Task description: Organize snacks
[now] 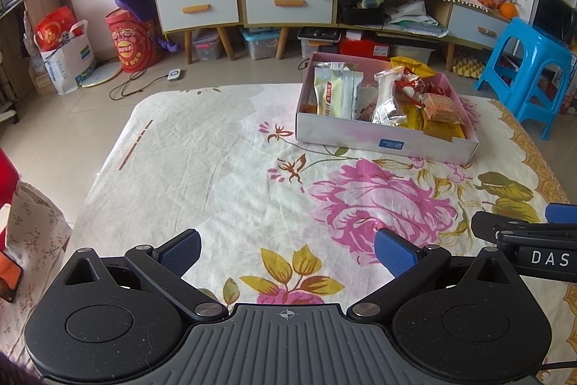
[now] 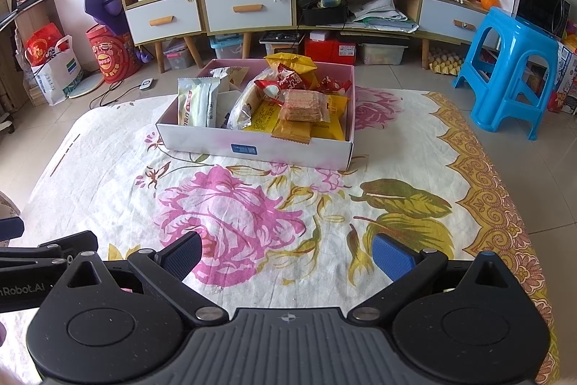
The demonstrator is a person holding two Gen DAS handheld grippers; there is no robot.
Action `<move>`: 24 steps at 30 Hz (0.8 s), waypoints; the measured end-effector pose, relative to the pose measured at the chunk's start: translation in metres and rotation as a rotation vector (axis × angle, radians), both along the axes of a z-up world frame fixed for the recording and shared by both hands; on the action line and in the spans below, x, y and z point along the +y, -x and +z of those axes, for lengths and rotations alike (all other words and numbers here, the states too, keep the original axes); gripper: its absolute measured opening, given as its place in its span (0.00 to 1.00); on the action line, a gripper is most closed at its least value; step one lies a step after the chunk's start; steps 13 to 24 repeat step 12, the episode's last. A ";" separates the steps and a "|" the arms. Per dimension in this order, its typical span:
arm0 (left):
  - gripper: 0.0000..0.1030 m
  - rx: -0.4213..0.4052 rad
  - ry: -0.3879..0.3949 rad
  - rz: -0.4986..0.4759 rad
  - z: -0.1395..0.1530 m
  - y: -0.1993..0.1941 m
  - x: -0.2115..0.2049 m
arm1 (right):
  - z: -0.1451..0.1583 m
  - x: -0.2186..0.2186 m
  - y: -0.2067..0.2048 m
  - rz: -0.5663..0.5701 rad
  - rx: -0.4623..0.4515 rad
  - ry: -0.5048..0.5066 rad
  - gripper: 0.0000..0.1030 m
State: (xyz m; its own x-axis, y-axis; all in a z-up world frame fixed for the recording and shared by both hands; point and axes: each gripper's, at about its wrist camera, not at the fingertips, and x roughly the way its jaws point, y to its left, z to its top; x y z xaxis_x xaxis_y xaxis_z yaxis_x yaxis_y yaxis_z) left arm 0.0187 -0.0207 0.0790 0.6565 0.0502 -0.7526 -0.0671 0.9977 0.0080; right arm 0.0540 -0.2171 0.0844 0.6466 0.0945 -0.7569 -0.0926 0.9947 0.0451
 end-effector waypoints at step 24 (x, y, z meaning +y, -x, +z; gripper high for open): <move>1.00 0.003 0.004 -0.002 0.002 0.001 0.000 | -0.001 0.000 0.000 0.001 0.004 0.001 0.91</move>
